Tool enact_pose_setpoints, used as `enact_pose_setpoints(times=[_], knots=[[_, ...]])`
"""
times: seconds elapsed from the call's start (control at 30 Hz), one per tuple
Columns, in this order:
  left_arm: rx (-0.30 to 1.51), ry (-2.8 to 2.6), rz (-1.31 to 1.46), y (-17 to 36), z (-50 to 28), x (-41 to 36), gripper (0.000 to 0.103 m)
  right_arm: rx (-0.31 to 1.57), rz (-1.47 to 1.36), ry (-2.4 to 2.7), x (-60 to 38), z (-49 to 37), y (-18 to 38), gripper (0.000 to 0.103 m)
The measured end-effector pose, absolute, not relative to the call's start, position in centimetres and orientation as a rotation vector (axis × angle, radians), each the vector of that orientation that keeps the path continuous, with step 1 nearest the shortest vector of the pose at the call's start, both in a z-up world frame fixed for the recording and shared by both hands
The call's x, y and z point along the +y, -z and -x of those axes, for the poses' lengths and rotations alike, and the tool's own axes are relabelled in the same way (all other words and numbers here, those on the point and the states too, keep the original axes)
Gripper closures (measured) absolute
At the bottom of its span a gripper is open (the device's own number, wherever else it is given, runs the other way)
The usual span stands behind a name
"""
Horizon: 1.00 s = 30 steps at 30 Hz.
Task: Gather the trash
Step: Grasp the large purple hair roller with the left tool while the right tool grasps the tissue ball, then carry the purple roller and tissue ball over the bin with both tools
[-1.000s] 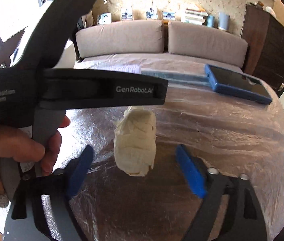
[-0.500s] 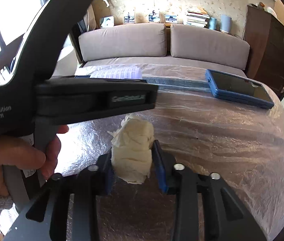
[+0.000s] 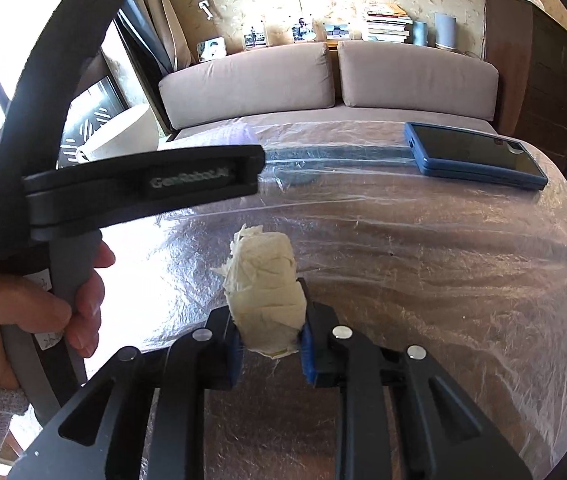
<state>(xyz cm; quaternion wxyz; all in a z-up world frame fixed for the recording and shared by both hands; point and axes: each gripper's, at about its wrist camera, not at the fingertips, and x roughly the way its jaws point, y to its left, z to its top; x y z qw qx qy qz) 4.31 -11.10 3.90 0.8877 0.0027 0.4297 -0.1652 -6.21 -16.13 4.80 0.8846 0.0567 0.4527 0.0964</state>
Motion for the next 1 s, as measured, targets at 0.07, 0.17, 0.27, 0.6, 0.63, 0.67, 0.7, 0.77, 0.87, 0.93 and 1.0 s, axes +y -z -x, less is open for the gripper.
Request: enact_pose_setpoints(times=[0.07, 0.17, 0.27, 0.6, 0.63, 0.67, 0.7, 0.77, 0.87, 0.93, 1.0], knots=[[0.89, 0.342, 0.004, -4.1, -3.9, -11.0, 0.023, 0.935, -0.121, -0.197, -16.2, 6.6, -4.9, 0.082], [0.885, 0.346, 0.015, -4.4, -3.2, -10.7, 0.023, 0.926, -0.135, -0.195, -16.5, 7.0, -5.2, 0.082], [0.875, 0.342, 0.018, -4.8, -2.4, -10.4, 0.023, 0.918, -0.143, -0.194, -16.9, 7.6, -5.7, 0.082], [0.872, 0.335, 0.039, -5.6, 1.0, -9.3, 0.023, 0.933, -0.139, -0.19, -17.2, 9.0, -6.3, 0.082], [0.872, 0.335, 0.045, -5.6, 1.5, -9.2, 0.023, 0.937, -0.138, -0.189, -17.2, 9.2, -6.3, 0.082], [0.873, 0.334, 0.048, -5.7, 1.9, -9.0, 0.023, 0.941, -0.137, -0.188, -17.2, 9.4, -6.2, 0.082], [0.873, 0.334, 0.052, -5.7, 2.3, -8.9, 0.023, 0.944, -0.137, -0.187, -17.3, 9.7, -6.2, 0.082], [0.872, 0.337, 0.059, -5.9, 3.1, -8.6, 0.023, 0.949, -0.136, -0.185, -17.3, 10.2, -6.2, 0.082], [0.868, 0.339, 0.062, -6.0, 4.7, -8.3, 0.023, 0.951, -0.136, -0.182, -17.5, 10.9, -6.4, 0.082], [0.869, 0.348, 0.069, -6.0, 5.7, -8.0, 0.023, 0.951, -0.143, -0.184, -17.5, 11.4, -6.6, 0.082], [0.865, 0.353, 0.069, -6.2, 6.7, -7.8, 0.023, 0.949, -0.139, -0.181, -17.5, 12.0, -6.8, 0.082]])
